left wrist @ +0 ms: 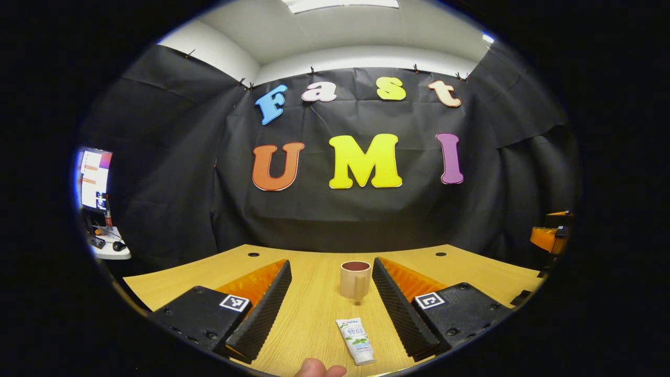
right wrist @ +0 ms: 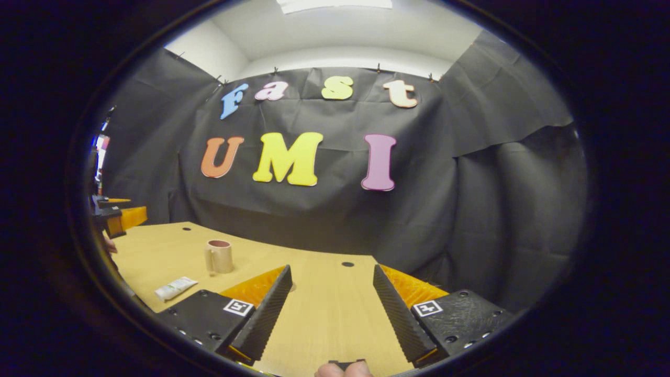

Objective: Put the toothbrush and toothpaste on the desktop into the cup, then pick up the cup and place it on the coaster on the desktop.

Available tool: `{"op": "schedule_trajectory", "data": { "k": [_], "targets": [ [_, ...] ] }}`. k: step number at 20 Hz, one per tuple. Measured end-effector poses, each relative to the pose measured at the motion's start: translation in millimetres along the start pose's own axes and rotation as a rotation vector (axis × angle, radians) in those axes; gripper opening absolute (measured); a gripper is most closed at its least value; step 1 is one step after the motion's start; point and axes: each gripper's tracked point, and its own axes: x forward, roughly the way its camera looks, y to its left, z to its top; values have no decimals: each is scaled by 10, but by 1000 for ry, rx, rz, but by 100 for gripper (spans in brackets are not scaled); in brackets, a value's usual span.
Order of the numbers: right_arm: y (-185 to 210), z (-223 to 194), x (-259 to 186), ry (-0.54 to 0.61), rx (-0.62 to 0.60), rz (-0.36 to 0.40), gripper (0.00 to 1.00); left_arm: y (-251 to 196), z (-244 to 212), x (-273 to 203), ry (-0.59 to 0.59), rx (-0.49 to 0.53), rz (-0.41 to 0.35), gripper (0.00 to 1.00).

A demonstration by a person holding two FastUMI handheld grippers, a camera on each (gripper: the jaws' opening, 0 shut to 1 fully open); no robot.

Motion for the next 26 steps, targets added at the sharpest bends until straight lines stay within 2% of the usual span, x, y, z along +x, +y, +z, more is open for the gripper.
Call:
{"op": "schedule_trajectory", "data": {
  "k": [1, 10, 20, 25, 26],
  "targets": [
    [19, -12, -3, 7, 20, 3, 95, -30, -28, -12, 15, -5, -1, 98],
    [102, -90, -41, 19, 55, -21, 95, -135, -219, -93, 77, 17, -27, 99],
    [467, -254, 317, 62, 61, 24, 95, -109, -438, 193, 145, 10, -41, 99],
    [485, -375, 342, 95, 116, 15, 96, -148, -499, 122, 159, 1, -40, 99],
    [527, -379, 336, 98, 109, 17, 94, -176, -490, 110, 154, 3, -46, 99]
  ]
}}
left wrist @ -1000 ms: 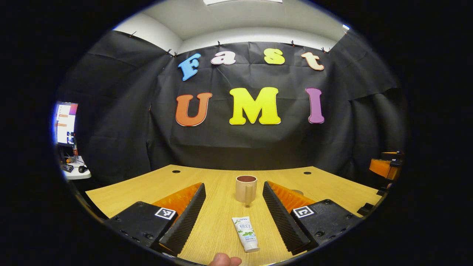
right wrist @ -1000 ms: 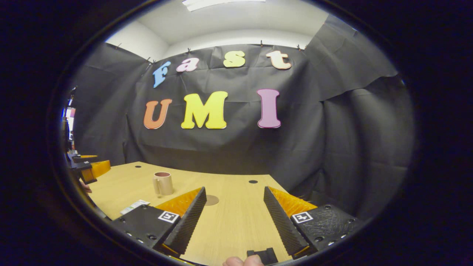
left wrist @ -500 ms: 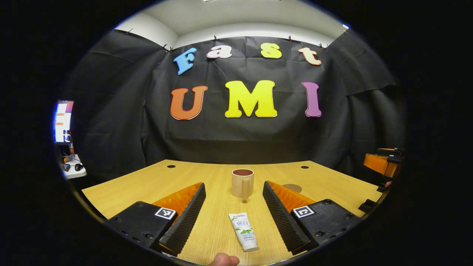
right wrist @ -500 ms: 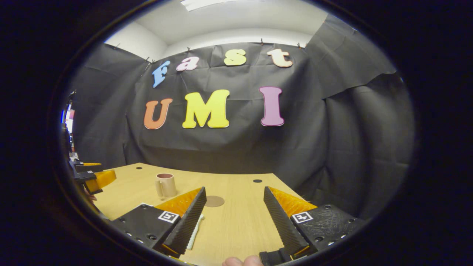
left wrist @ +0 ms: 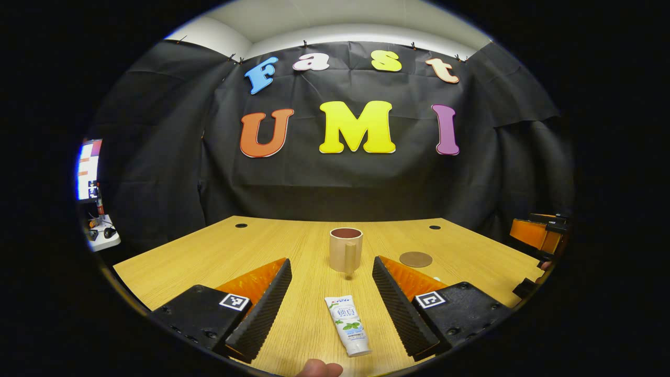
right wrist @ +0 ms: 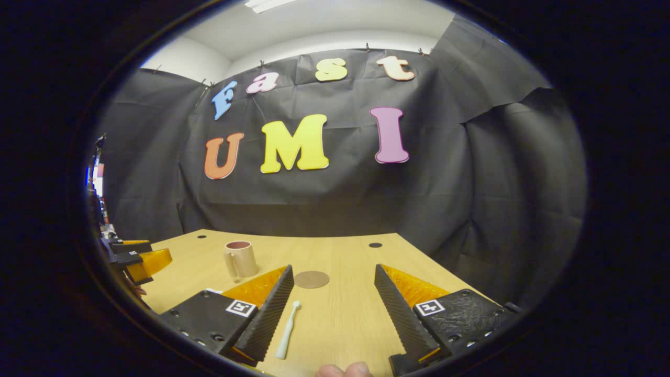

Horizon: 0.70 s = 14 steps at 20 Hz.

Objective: Put the toothbrush and toothpaste on the desktop into the cup, then pick up the cup and place it on the coaster on the desktop.

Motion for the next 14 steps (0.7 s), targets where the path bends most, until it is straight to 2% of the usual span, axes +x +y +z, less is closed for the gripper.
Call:
{"op": "schedule_trajectory", "data": {
  "k": [4, 10, 13, 14],
  "targets": [
    [176, 87, -24, -29, -30, 11, 94, -73, -59, -13, 28, 10, -27, 99],
    [349, -162, 29, 37, -105, 42, 95, -215, -560, 91, 214, -32, -57, 99],
    [352, -247, 81, 73, -98, 41, 97, -259, -728, 154, 287, -9, -62, 99],
    [370, -268, 92, 84, -94, 42, 95, -261, -787, 168, 310, -2, -60, 99]
  ]
}}
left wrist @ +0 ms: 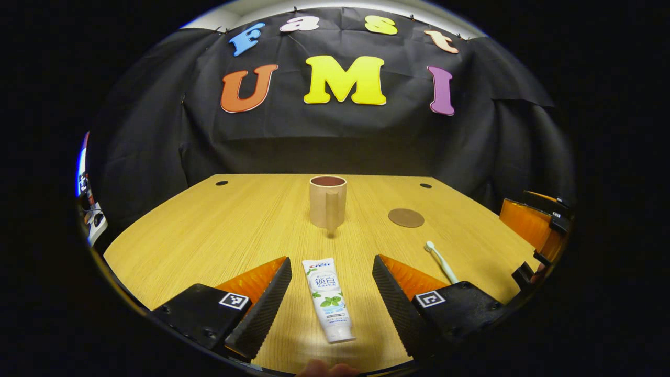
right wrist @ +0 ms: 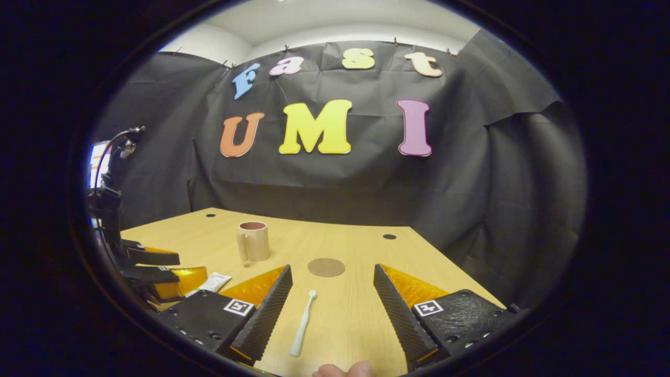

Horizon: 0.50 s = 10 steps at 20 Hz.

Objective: Put the toothbrush and toothpaste on the desktop into the cup, then pick up the cup and place it on the coaster on the desktop.

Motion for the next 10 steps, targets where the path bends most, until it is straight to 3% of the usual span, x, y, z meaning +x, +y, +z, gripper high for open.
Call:
{"op": "schedule_trajectory", "data": {
  "k": [7, 10],
  "targets": [
    [63, -137, 84, 54, 4, 4, 95, 41, -305, 89, 130, -6, 2, 97],
    [68, -175, 103, 68, 4, 3, 97, 12, -349, 90, 161, -5, 6, 90]
  ]
}}
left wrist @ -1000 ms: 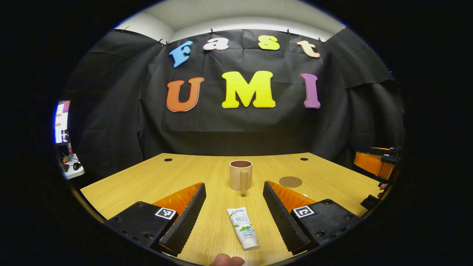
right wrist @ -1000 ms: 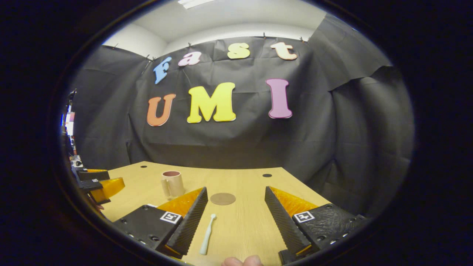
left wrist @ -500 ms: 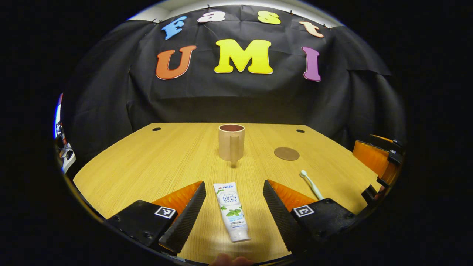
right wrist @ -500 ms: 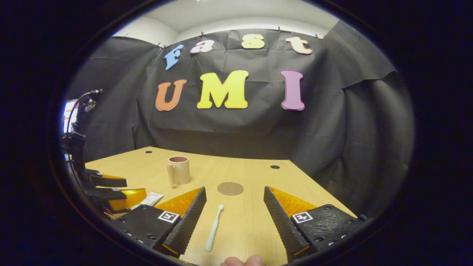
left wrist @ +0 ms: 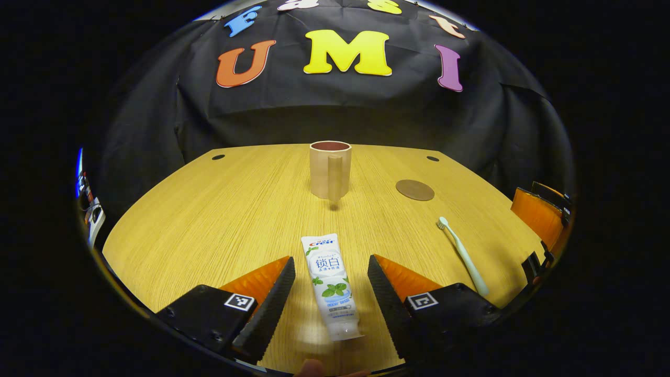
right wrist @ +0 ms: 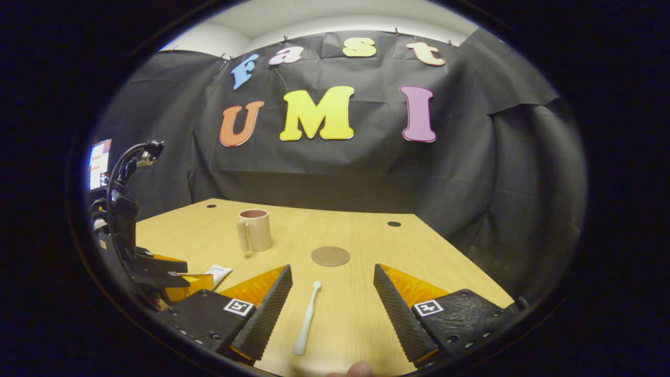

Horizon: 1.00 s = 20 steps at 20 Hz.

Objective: Put the toothbrush and toothpaste on the desktop into the cup, then pick up the cup and place it on the coaster on the desktop.

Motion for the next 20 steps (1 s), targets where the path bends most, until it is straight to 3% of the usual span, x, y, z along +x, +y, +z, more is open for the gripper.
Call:
{"op": "schedule_trajectory", "data": {
  "k": [5, 6, 8, 14, 18, 20],
  "targets": [
    [4, -32, 49, 19, -1, -9, 95, -61, -79, 54, 49, -4, -3, 78],
    [-1, -48, 52, 24, 1, -11, 95, -61, -93, 56, 58, -8, 1, 80],
    [1, -79, 79, 38, 1, -13, 97, -60, -117, 68, 74, -21, 5, 70],
    [88, -264, 173, 110, 26, 10, 95, -17, -195, 117, 102, -32, 16, 55],
    [130, -399, 246, 171, 38, 12, 97, -25, -208, 128, 105, -20, 7, 50],
    [158, -454, 283, 199, 51, 16, 98, -23, -205, 127, 102, -21, -2, 53]
  ]
}}
